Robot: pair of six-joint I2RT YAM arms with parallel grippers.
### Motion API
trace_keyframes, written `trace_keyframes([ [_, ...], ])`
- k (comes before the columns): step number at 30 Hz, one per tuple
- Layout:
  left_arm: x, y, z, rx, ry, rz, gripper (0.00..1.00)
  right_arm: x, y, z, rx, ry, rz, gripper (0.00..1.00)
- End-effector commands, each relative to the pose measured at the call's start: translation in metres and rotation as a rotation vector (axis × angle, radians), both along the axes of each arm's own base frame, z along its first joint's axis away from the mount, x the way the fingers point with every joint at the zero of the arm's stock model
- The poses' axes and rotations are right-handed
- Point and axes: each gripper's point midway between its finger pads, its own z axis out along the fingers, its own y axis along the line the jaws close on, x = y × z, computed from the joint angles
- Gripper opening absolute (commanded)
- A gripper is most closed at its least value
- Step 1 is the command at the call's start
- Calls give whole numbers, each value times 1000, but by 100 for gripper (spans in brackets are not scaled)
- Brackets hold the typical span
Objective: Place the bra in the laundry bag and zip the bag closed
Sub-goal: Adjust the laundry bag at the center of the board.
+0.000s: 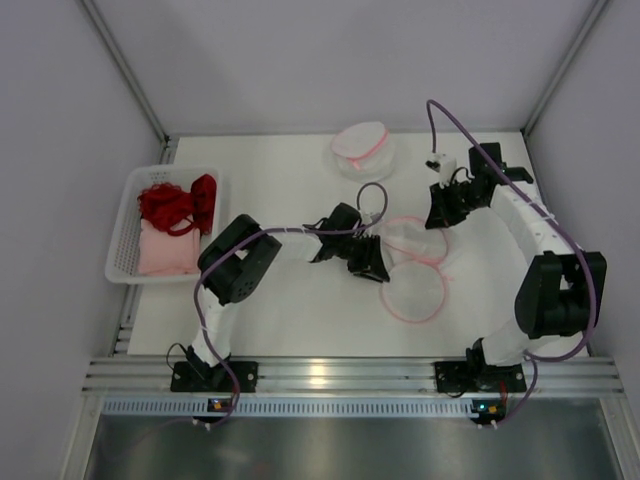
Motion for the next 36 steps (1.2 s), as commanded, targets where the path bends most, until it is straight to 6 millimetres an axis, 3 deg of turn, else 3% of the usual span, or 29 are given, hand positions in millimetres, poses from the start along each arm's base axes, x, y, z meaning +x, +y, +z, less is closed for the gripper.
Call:
trace_keyframes([
  [1, 20, -5, -13, 40, -75, 53, 32, 14, -7, 22, 44, -113, -138, 0],
  [2, 21, -6, -14, 39, -76, 48, 29, 12, -10, 16, 40, -108, -160, 0],
  [5, 25, -4, -11, 69, -108, 40, 6, 19, -24, 20, 38, -139, -261, 0],
  [6, 27, -1, -9, 88, -125, 35, 0, 24, -43, 22, 40, -141, -334, 0],
  [7, 29, 6, -9, 121, -151, 24, 0, 27, -49, 26, 39, -153, -367, 0],
  [9, 39, 20, 9, 118, -185, 27, 0, 34, -68, 36, 53, -185, -449, 0],
  [10, 45, 27, 28, 105, -223, 40, 0, 35, -75, 37, 61, -194, -480, 0],
  [12, 64, 51, 42, 136, -292, 53, 0, 39, -92, 55, 95, -254, -555, 0],
  [14, 87, 63, 76, 134, -394, 87, 0, 34, -99, 58, 114, -275, -586, 0],
  [15, 93, 69, 84, 145, -439, 75, 0, 30, -102, 69, 131, -314, -596, 0],
  [16, 103, 71, 101, 143, -489, 87, 0, 24, -103, 64, 130, -308, -602, 0],
  [18, 111, 77, 115, 158, -565, 75, 0, 13, -101, 70, 134, -342, -600, 0],
  [19, 114, 74, 123, 152, -592, 68, 0, 6, -99, 56, 133, -317, -600, 0],
  [21, 116, 74, 120, 162, -601, 46, 0, -5, -92, 50, 142, -319, -574, 0],
  [22, 117, 73, 111, 174, -587, 31, 0, -12, -90, 34, 140, -282, -572, 0],
  [27, 111, 73, 78, 203, -558, -58, 0, -27, -83, -9, 124, -153, -565, 4],
  [31, 116, 83, 49, 270, -552, -100, 0, -40, -80, -21, 133, -97, -583, 9],
  [32, 121, 84, 48, 279, -571, -105, 0, -43, -78, -20, 139, -95, -580, 13],
  [33, 128, 83, 52, 285, -625, -127, 0, -45, -75, -16, 153, -108, -568, 26],
  [35, 141, 83, 54, 308, -686, -144, 0, -48, -74, -12, 149, -116, -565, 41],
  [36, 149, 81, 62, 305, -719, -142, 0, -46, -76, -6, 139, -139, -562, 55],
])
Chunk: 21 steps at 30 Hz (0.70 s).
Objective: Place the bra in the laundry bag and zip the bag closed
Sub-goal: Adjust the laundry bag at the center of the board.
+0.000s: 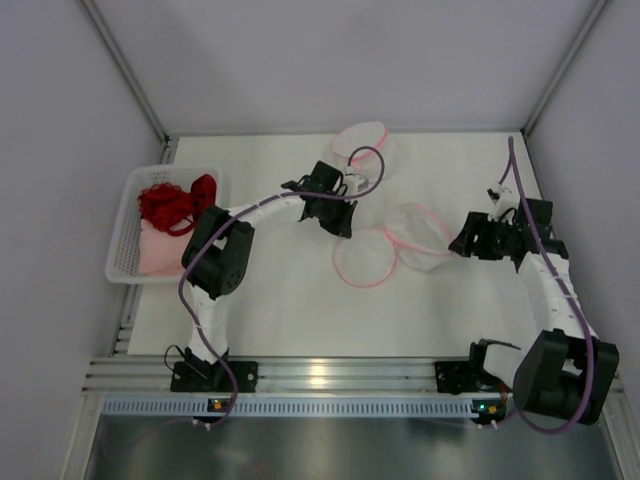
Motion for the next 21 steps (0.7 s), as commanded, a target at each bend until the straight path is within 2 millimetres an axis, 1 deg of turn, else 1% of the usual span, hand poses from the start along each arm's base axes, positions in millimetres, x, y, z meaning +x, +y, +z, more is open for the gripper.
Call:
trace_keyframes([
  [1, 37, -7, 35, -4, -192, -67, 0, 11, -2, 34, -38, -123, 19, 63],
  [2, 40, -7, 36, -1, -217, -95, 0, 16, -8, 39, -68, -139, 4, 74],
  [3, 43, -8, 39, -3, -234, -111, 0, 30, -13, 53, -85, -184, 2, 75],
  [4, 45, -8, 39, 2, -246, -125, 0, 38, -14, 59, -94, -207, 9, 75],
  [5, 47, -8, 39, 10, -265, -148, 0, 49, -15, 58, -89, -201, 24, 75],
  [6, 50, -9, 43, 17, -274, -151, 2, 64, -16, 76, -90, -242, 35, 74],
  [7, 53, -9, 38, 27, -272, -153, 4, 71, -15, 79, -82, -239, 50, 72],
  [8, 56, -10, 40, 31, -288, -163, 8, 78, -12, 80, -83, -233, 76, 70],
  [9, 61, -13, 43, 27, -300, -166, 10, 91, -11, 77, -81, -212, 92, 67],
  [11, 68, -16, 46, 27, -314, -158, 12, 97, -1, 69, -68, -178, 132, 64],
  [12, 75, -20, 47, 22, -326, -154, 12, 102, 1, 62, -59, -156, 141, 64],
  [13, 79, -21, 46, 26, -327, -144, 13, 104, 4, 58, -54, -143, 151, 63],
  [14, 82, -22, 47, 26, -330, -137, 14, 104, 14, 51, -31, -123, 181, 63],
  [16, 88, -24, 50, 27, -341, -130, 17, 104, 21, 46, -7, -101, 203, 63],
  [17, 90, -23, 51, 30, -345, -123, 21, 104, 29, 43, -4, -92, 227, 63],
  [18, 91, -22, 55, 31, -352, -116, 23, 103, 34, 39, 10, -79, 246, 63],
  [19, 92, -18, 56, 32, -351, -107, 26, 102, 37, 36, 17, -69, 258, 64],
  [20, 93, -16, 55, 32, -343, -95, 31, 100, 41, 30, 26, -46, 272, 65],
  [21, 95, -10, 59, 29, -343, -78, 33, 100, 42, 29, 31, -41, 279, 65],
])
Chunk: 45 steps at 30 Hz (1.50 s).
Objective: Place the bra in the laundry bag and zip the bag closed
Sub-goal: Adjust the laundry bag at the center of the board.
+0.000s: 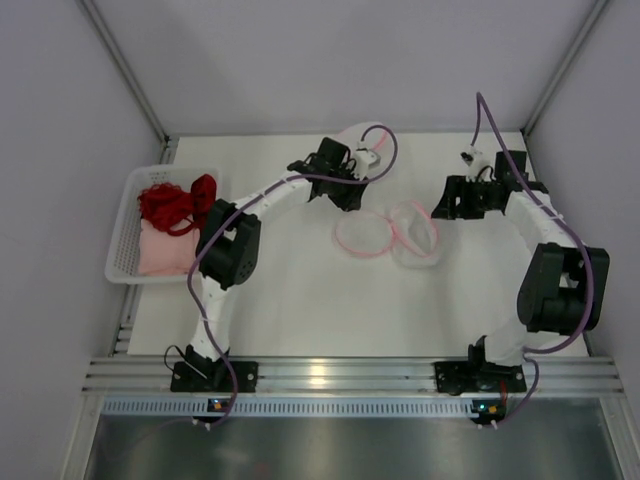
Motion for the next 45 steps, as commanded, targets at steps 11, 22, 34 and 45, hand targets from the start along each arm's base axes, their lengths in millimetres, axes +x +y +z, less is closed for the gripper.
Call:
trace_keyframes([
  [11, 2, 43, 48, -60, -16, 117, 44, -1, 34, 26, 85, -27, 122, 57],
  [22, -17, 88, 111, -245, 60, 221, 57, 3, 32, -6, -111, 15, 129, 25],
  [34, -3, 272, 142, -273, 63, 628, 60, 30, -26, 56, -392, -234, -23, 0],
  [45, -14, 375, 133, -186, 52, 824, 64, 31, -87, 75, -532, -294, -147, 0],
])
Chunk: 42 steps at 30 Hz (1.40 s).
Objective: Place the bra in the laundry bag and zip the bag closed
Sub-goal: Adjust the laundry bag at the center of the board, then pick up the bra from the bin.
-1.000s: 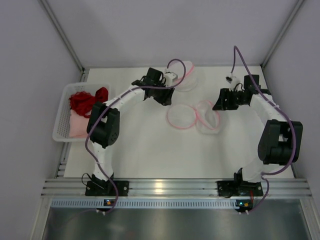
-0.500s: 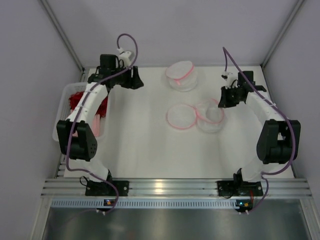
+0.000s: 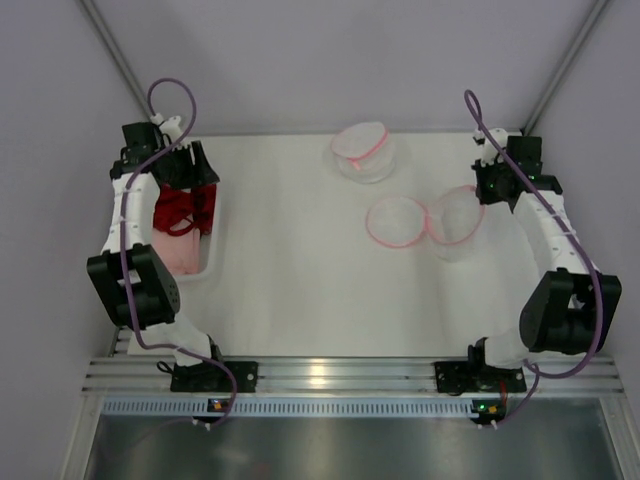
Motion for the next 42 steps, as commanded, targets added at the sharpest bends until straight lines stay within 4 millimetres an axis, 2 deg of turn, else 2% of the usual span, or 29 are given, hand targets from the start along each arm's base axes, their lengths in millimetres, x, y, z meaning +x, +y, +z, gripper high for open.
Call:
trace_keyframes([
  [1, -13, 18, 10, 61, -3, 4, 63, 9, -26, 22, -59, -86, -47, 0],
  [3, -16, 28, 1, 92, 20, 20, 64, 8, -28, 22, -53, -79, -49, 0],
  [6, -18, 37, -10, 127, 45, 19, 64, 6, -25, 19, -25, -53, -36, 16],
  [7, -18, 38, -15, 126, 57, 15, 64, 5, -21, 23, -8, -60, -25, 27],
  [9, -17, 38, -21, 122, 67, 8, 63, 3, -18, 26, 14, -67, -32, 37],
  [10, -16, 38, -27, 116, 81, 5, 63, 2, -16, 29, 27, -70, -27, 46],
  [12, -14, 39, -31, 114, 88, 3, 62, 0, -13, 35, 45, -73, -33, 56],
  [13, -15, 39, -33, 112, 95, 4, 62, 0, -13, 44, 50, -91, -34, 64],
  [15, -17, 41, -33, 96, 102, 7, 62, -2, -11, 52, 62, -106, -38, 73],
  [18, -24, 48, -32, 77, 108, 4, 63, -8, -4, 68, 92, -147, -31, 96],
  [19, -25, 50, -32, 78, 110, 8, 63, -11, 0, 75, 108, -163, -19, 100],
  [22, -24, 48, -34, 52, 104, -13, 63, -17, 11, 85, 148, -181, 10, 99],
  [27, -6, 35, -33, -75, 107, -34, 61, -21, 23, 102, 207, -208, 23, 100],
  [29, 2, 35, -44, -106, 134, -30, 60, -24, 28, 108, 225, -213, 38, 99],
  [30, 8, 36, -39, -121, 127, -21, 59, -25, 30, 108, 236, -206, 36, 100],
  [31, 12, 34, -47, -148, 147, -23, 59, -27, 31, 109, 241, -206, 41, 99],
  [33, 19, 33, -51, -181, 153, -19, 58, -29, 32, 110, 245, -202, 41, 99],
  [38, 25, 32, -64, -195, 162, -7, 55, -33, 34, 105, 258, -180, 38, 100],
  [41, 24, 31, -72, -203, 178, -8, 47, -35, 35, 104, 262, -175, 37, 99],
  [42, 23, 30, -72, -206, 180, -13, 38, -34, 35, 104, 261, -176, 36, 99],
])
